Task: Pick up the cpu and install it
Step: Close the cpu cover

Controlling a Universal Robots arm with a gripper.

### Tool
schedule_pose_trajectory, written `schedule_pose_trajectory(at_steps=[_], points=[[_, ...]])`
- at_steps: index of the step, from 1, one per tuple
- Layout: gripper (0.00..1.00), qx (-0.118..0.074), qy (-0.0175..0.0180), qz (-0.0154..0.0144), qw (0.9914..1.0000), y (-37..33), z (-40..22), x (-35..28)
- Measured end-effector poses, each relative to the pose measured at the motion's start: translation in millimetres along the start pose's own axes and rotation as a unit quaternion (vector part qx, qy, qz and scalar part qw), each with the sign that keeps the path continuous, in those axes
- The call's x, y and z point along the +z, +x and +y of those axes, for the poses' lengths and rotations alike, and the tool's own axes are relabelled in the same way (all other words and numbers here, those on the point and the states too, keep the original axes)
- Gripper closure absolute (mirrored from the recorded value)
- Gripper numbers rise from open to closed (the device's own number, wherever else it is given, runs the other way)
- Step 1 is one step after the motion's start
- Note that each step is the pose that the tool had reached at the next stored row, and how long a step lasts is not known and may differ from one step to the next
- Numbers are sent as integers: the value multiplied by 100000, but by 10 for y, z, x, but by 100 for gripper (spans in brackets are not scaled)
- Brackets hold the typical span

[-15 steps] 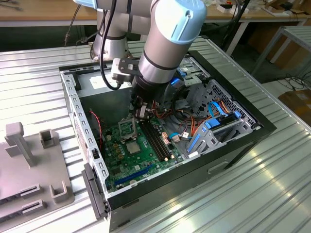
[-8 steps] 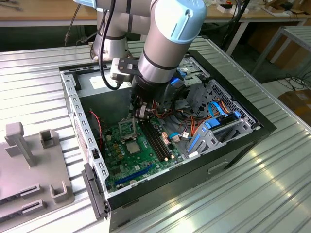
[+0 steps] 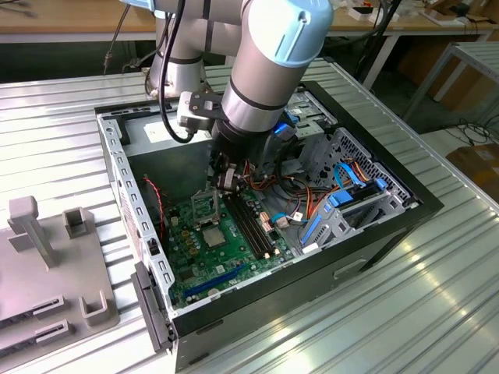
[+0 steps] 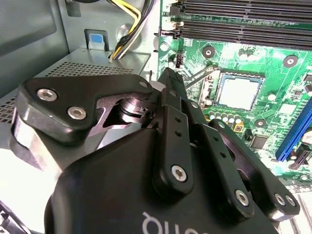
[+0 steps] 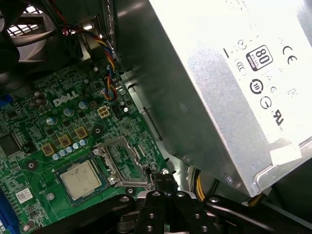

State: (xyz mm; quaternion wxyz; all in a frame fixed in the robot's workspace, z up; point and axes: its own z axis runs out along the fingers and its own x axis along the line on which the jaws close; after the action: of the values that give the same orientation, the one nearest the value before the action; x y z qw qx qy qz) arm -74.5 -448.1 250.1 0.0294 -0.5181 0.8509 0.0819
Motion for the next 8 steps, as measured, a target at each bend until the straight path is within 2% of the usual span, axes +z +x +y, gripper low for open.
schedule_pose_trajectory(at_steps=[8], points=[[87,-210,-27,30,100000,2,0,-14]])
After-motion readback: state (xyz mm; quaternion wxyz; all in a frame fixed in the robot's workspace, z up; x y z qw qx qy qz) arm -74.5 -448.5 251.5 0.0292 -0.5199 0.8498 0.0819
